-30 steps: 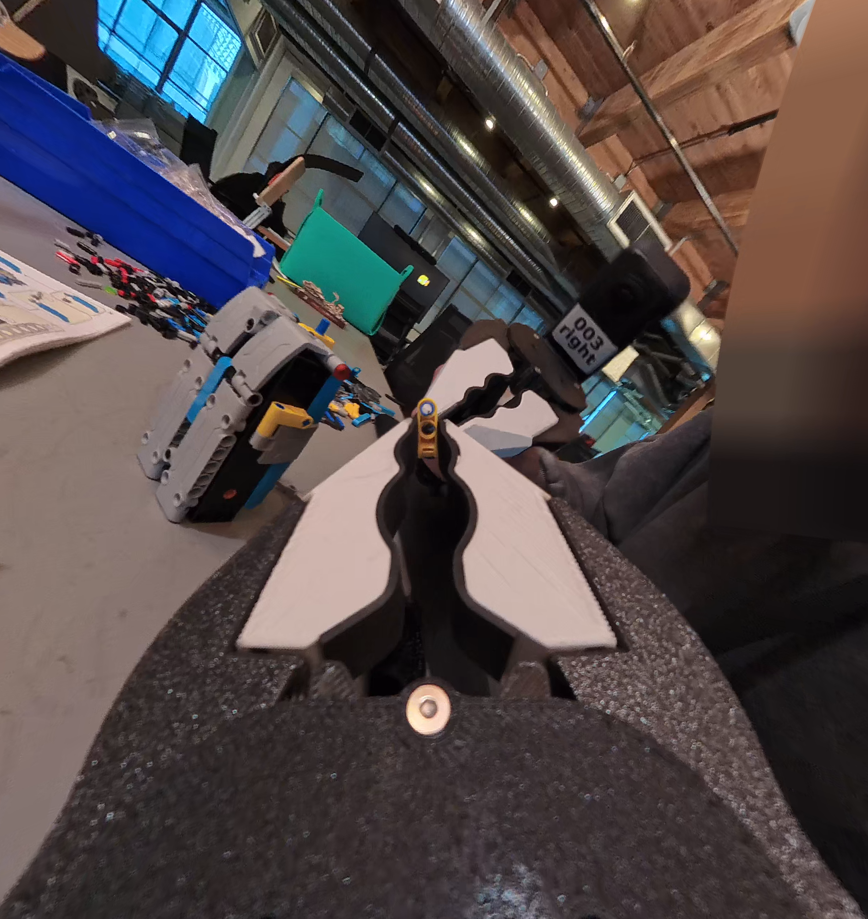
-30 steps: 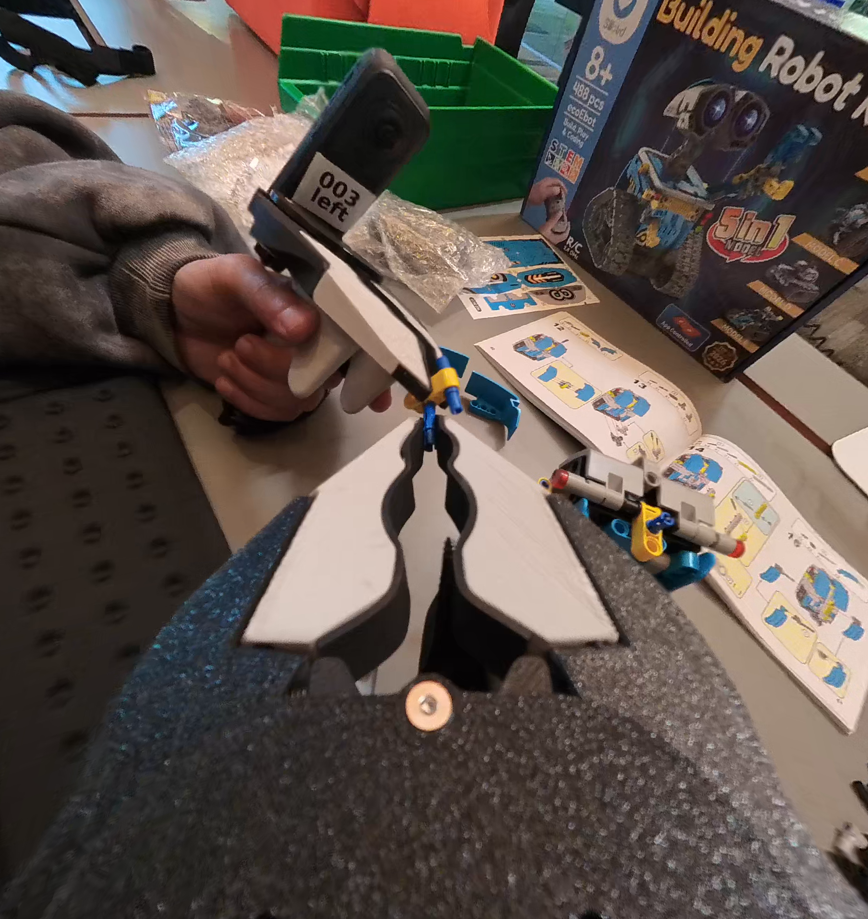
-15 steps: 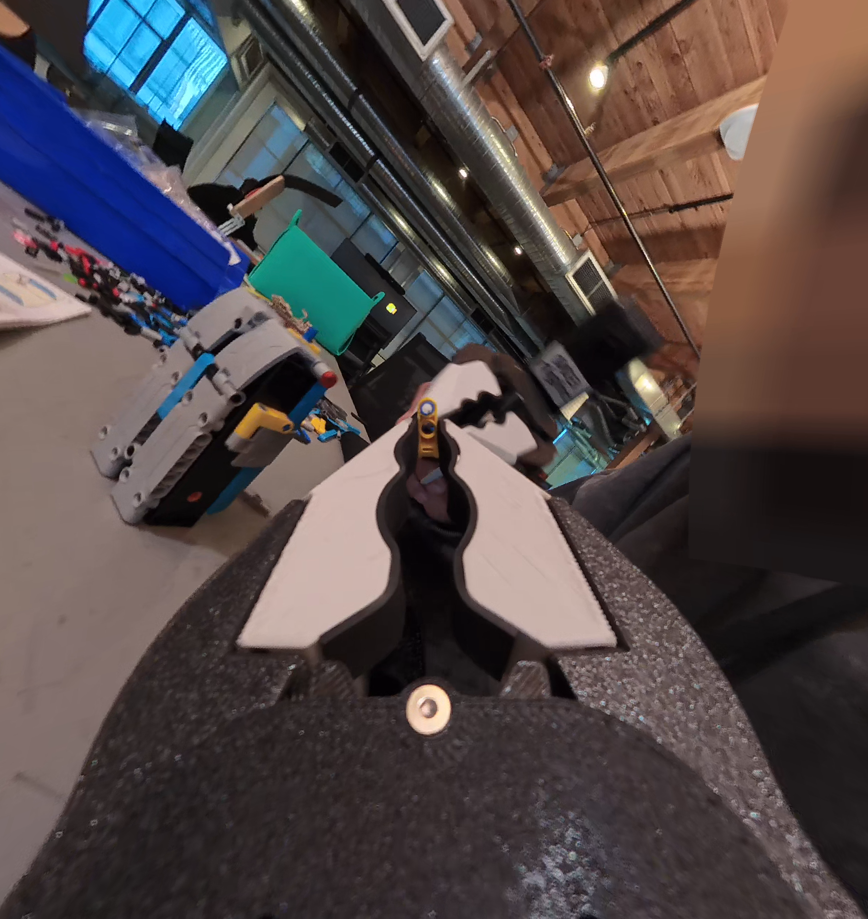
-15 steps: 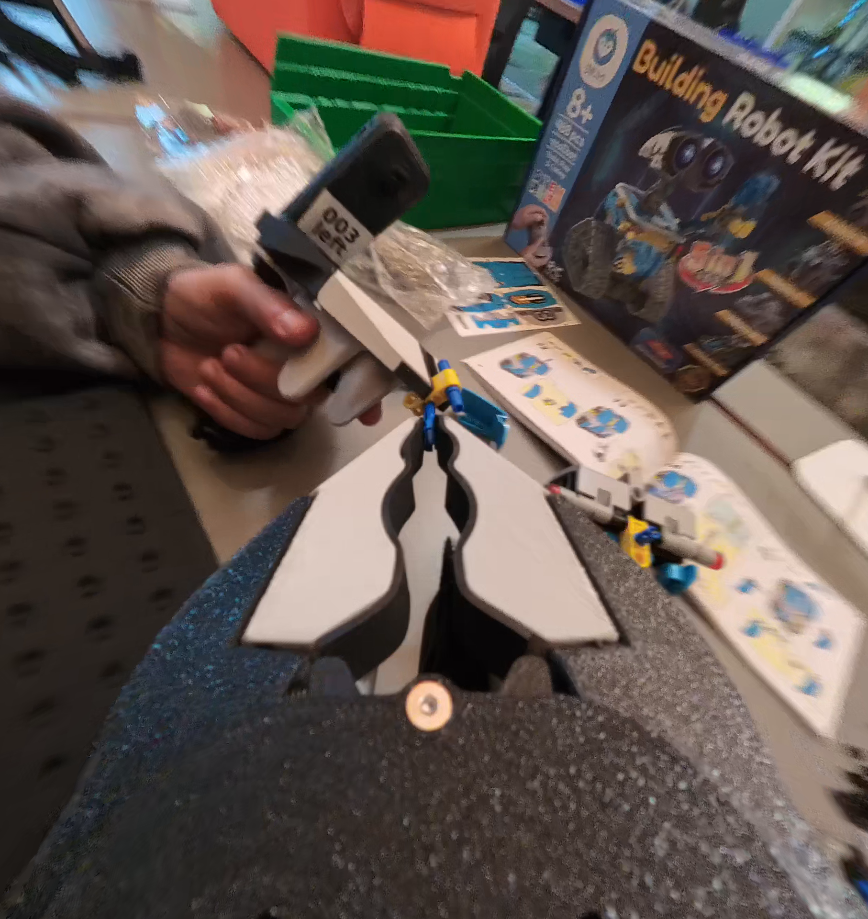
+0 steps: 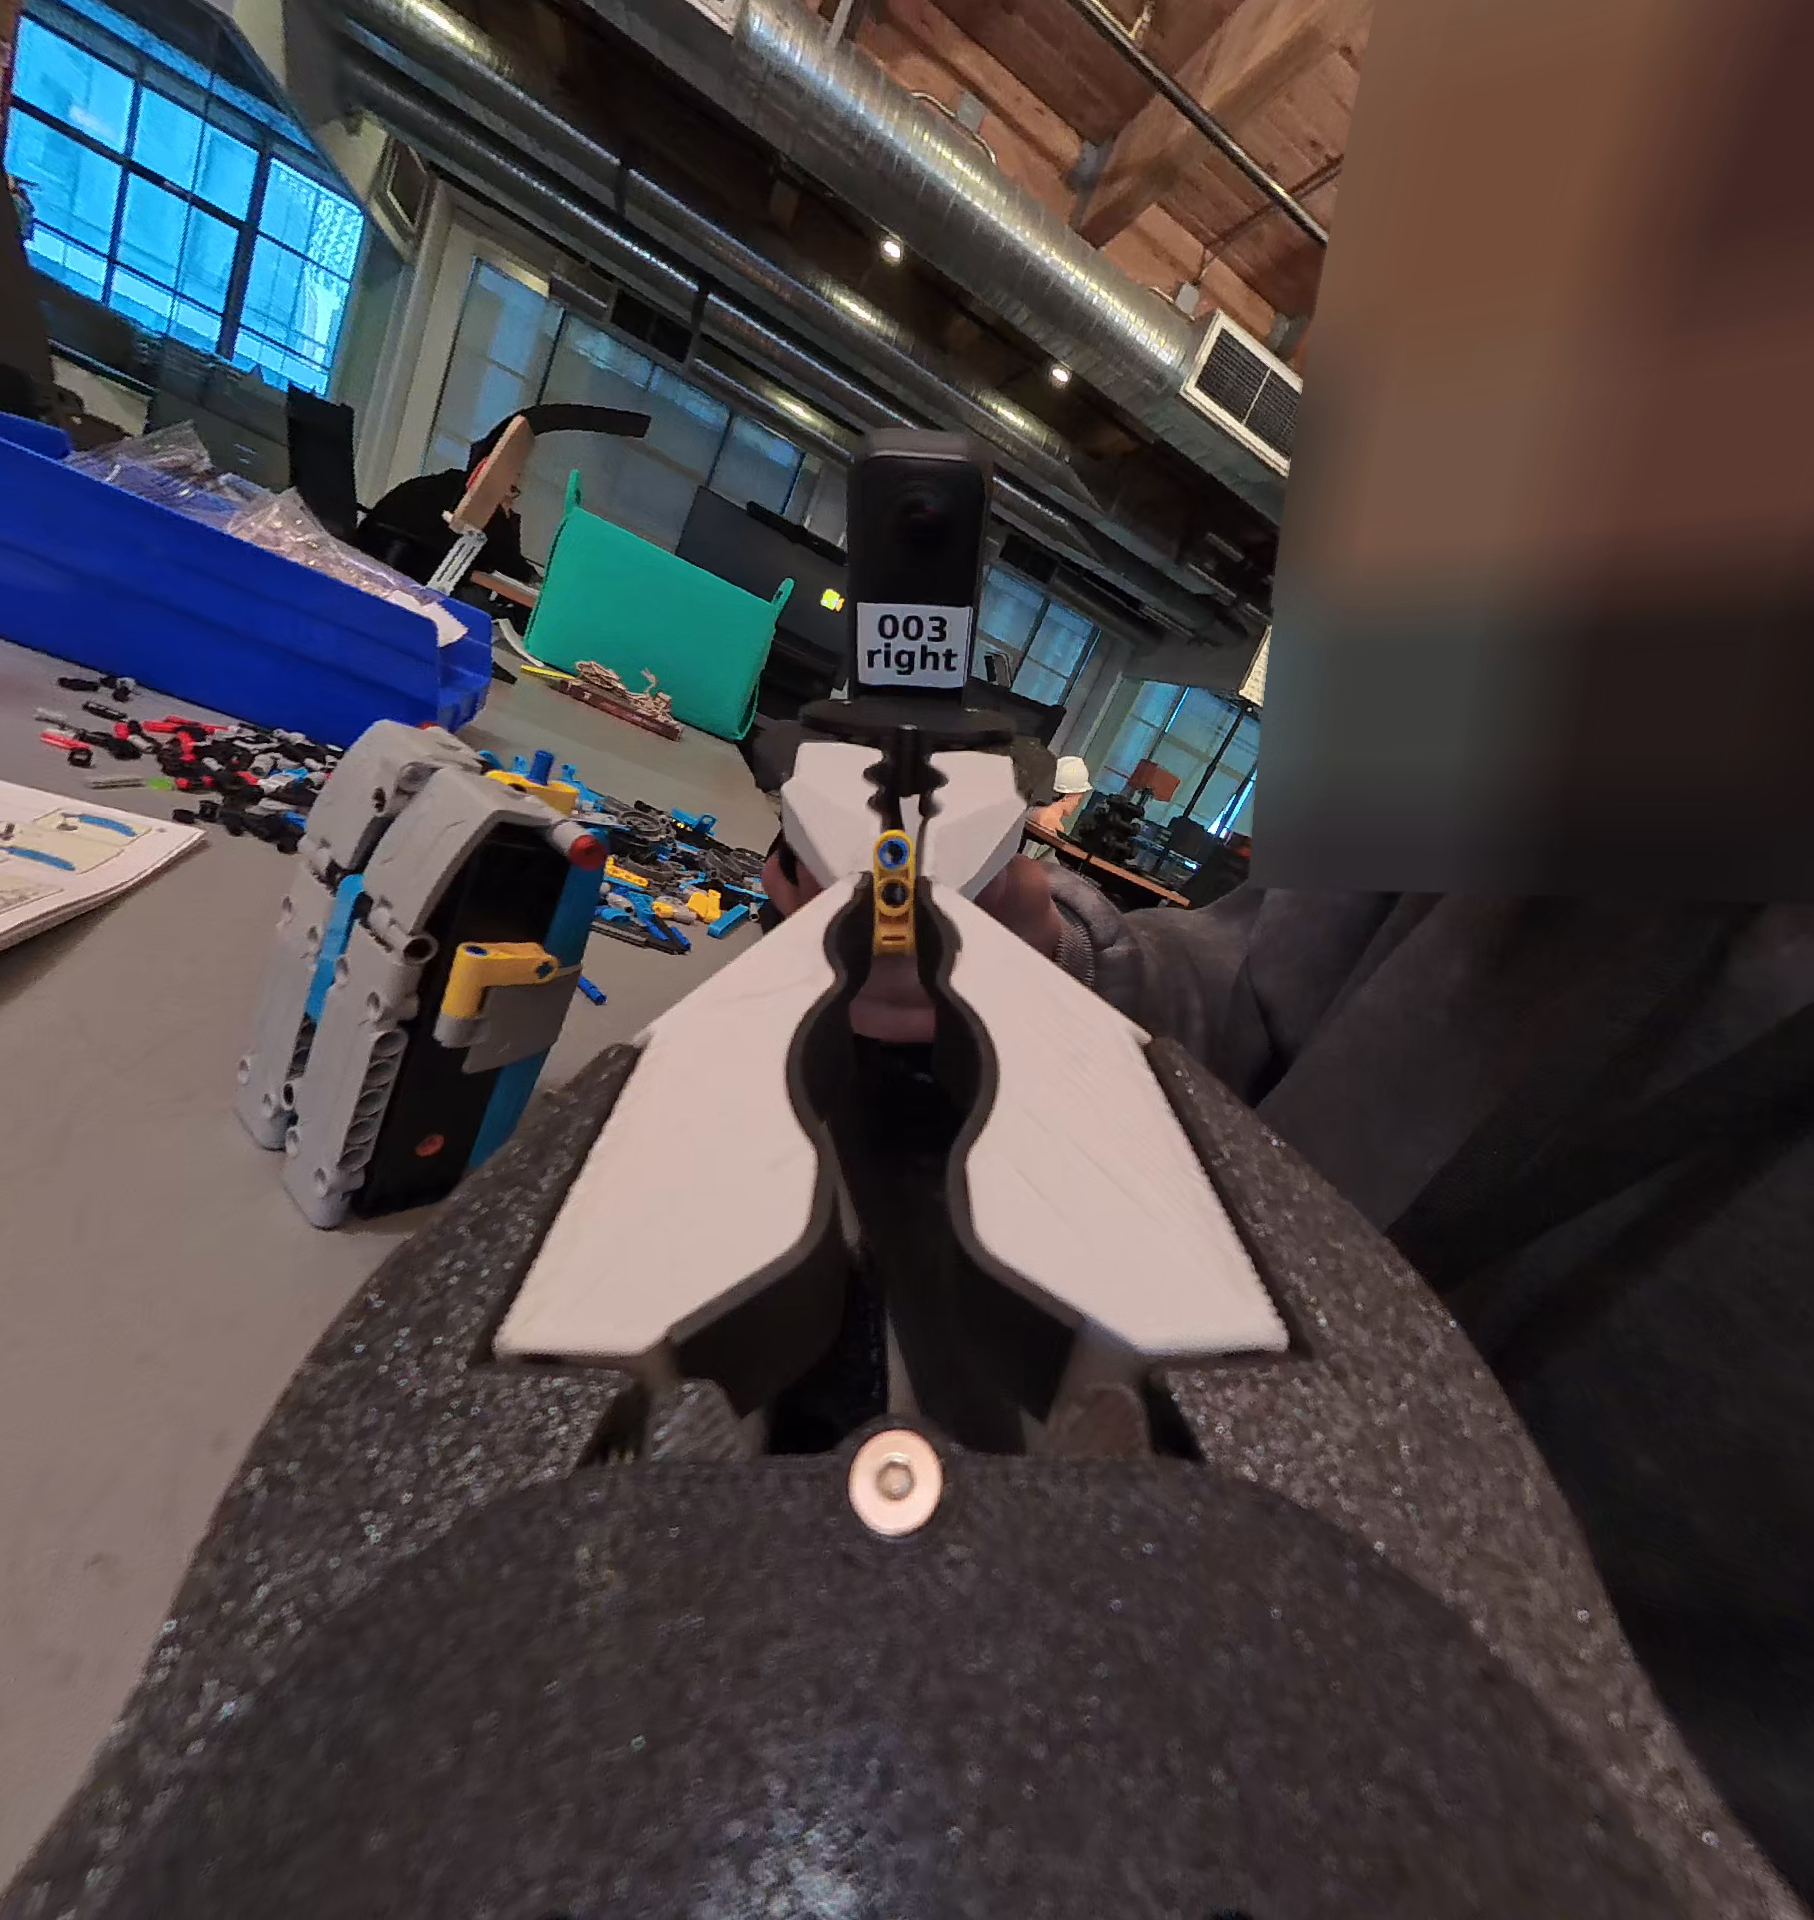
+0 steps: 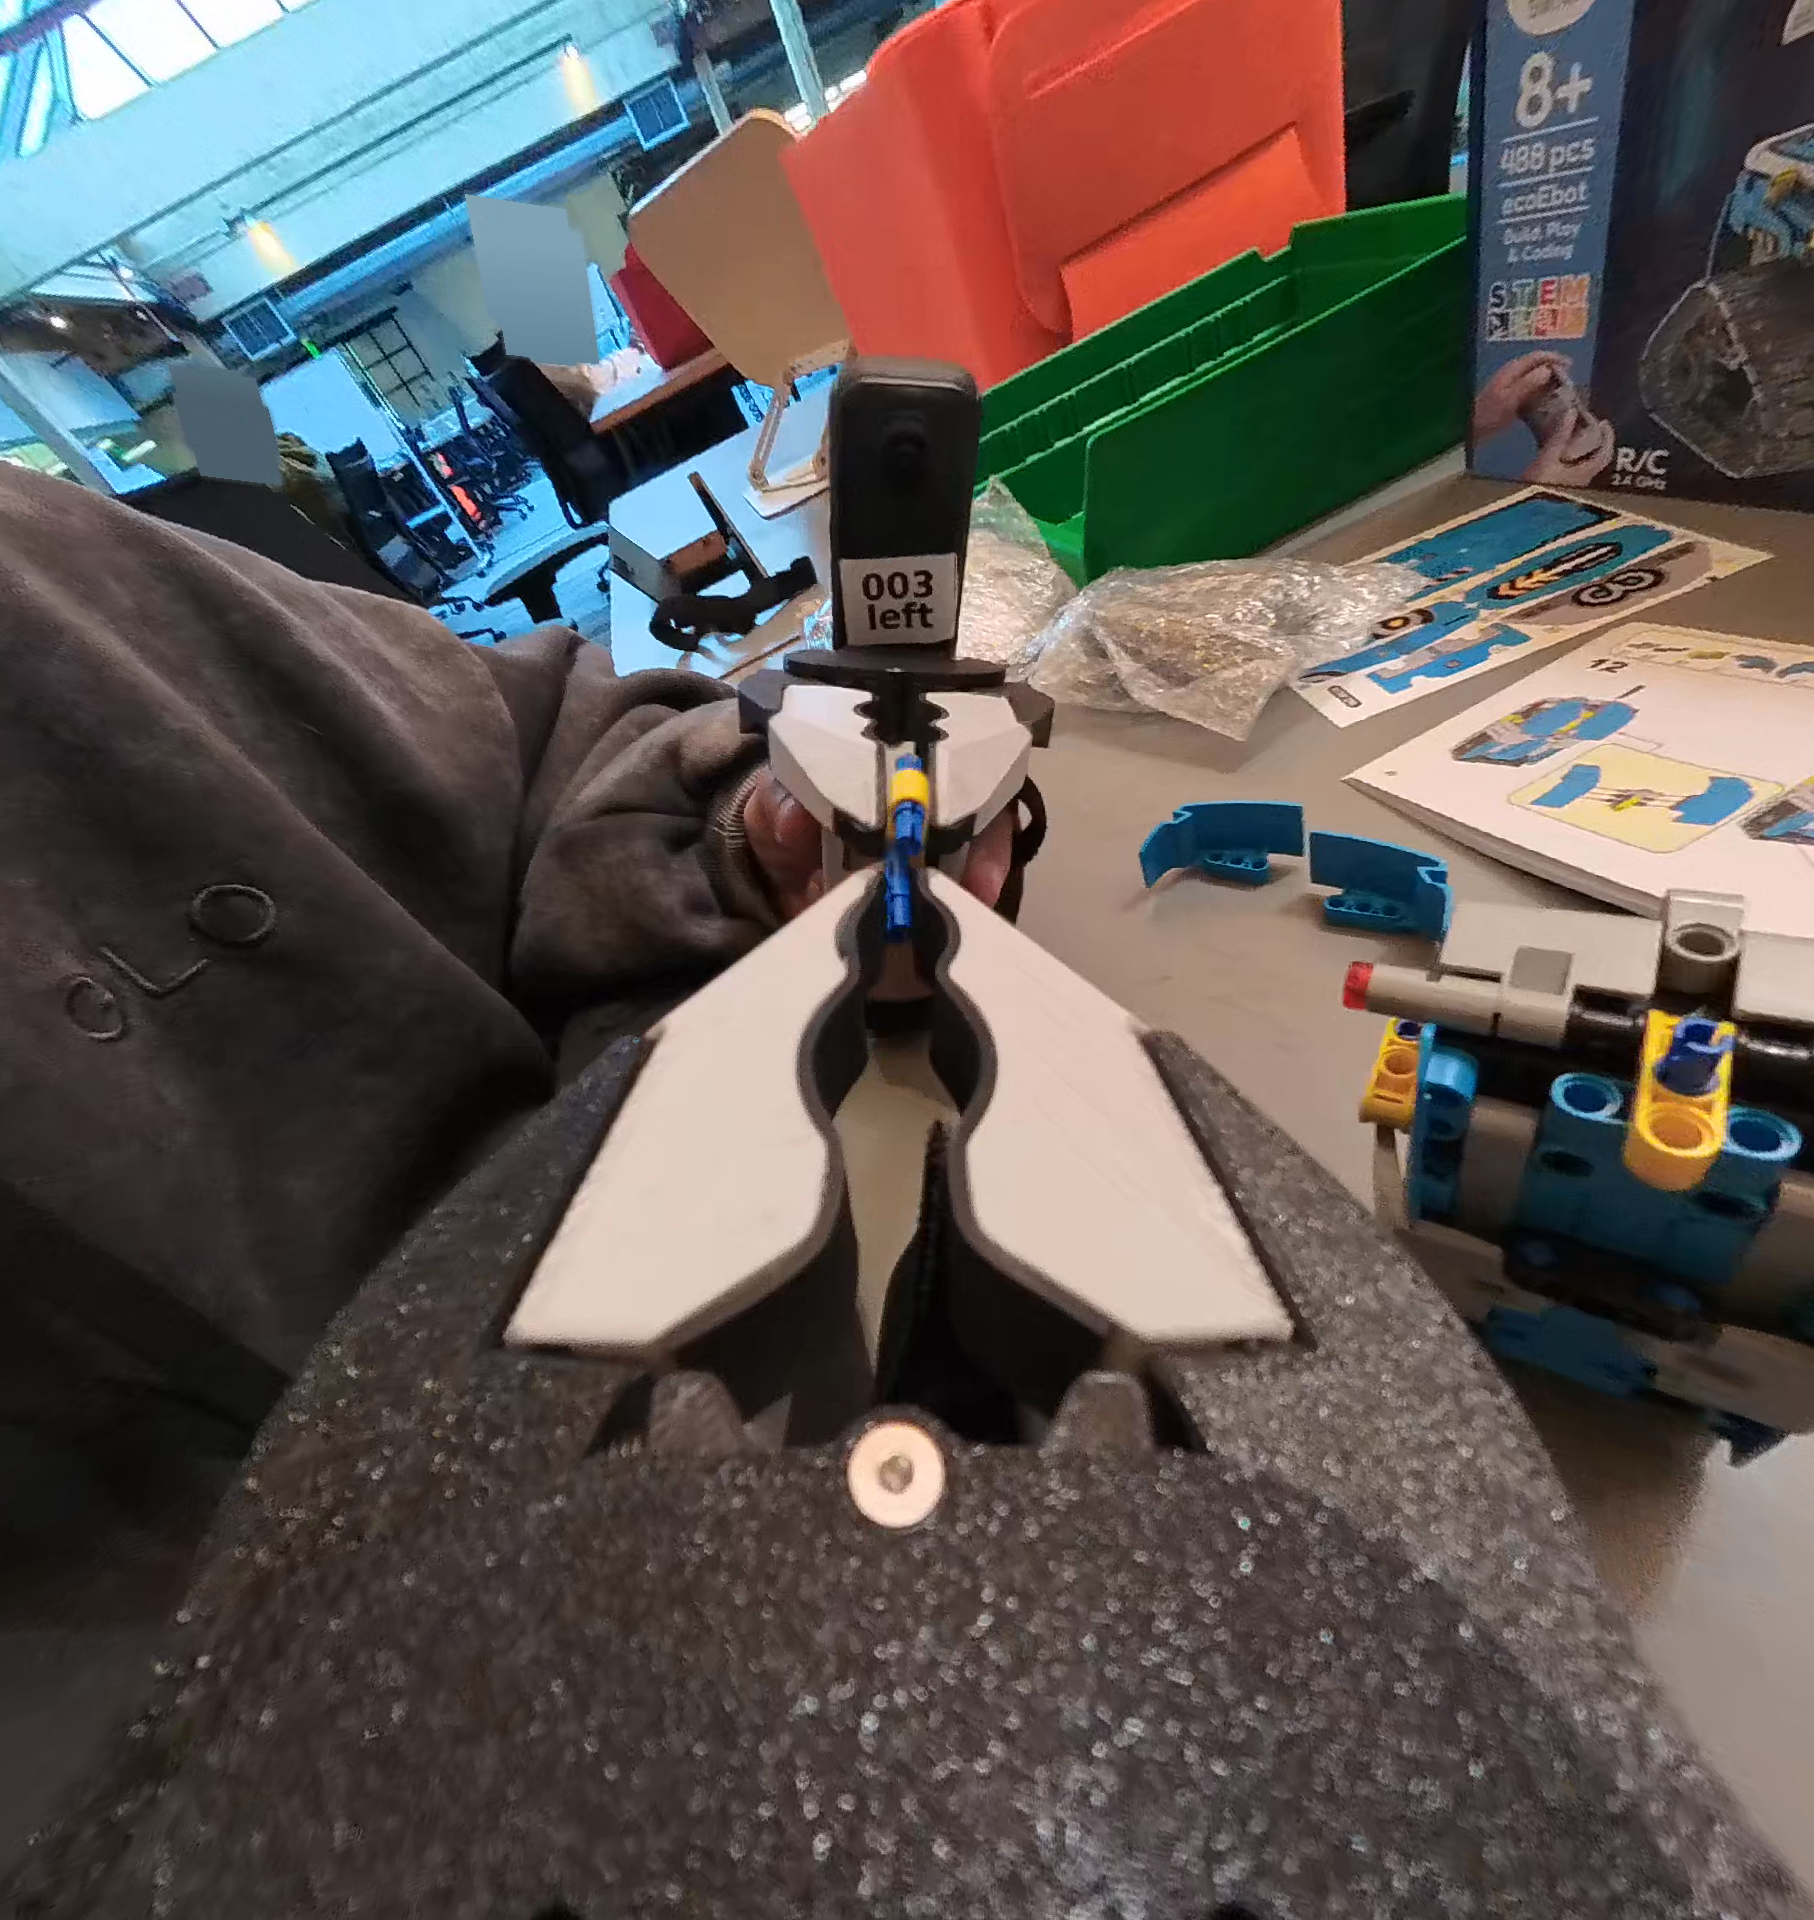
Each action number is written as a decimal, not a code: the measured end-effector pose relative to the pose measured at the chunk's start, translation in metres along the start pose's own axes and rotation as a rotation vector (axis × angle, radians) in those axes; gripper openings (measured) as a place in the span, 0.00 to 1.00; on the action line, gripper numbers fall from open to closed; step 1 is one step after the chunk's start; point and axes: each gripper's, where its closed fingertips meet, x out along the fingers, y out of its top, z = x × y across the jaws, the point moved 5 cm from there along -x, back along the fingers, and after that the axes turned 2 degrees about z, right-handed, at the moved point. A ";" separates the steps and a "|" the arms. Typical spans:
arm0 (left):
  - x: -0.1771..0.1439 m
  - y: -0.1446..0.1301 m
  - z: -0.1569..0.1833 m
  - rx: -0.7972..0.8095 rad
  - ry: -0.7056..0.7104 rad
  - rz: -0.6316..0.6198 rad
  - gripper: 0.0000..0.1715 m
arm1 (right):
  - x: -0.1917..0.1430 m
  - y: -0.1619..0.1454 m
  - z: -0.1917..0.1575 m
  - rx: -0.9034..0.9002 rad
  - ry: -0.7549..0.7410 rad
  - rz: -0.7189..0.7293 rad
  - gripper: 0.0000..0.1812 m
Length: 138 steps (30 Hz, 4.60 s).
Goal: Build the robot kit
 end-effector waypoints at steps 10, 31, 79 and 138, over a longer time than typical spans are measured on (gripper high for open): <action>0.001 -0.002 0.005 0.082 -0.007 -0.030 0.04 | 0.000 -0.002 -0.001 0.095 0.069 0.009 0.02; 0.007 -0.019 0.015 0.350 0.033 -0.201 0.04 | -0.006 -0.019 -0.003 0.180 0.166 -0.122 0.02; 0.004 -0.017 0.005 0.254 0.053 -0.210 0.04 | -0.014 -0.016 0.004 -0.015 0.056 -0.104 0.02; 0.005 -0.021 0.002 0.253 0.064 -0.257 0.04 | -0.012 -0.018 0.005 -0.047 0.033 -0.091 0.02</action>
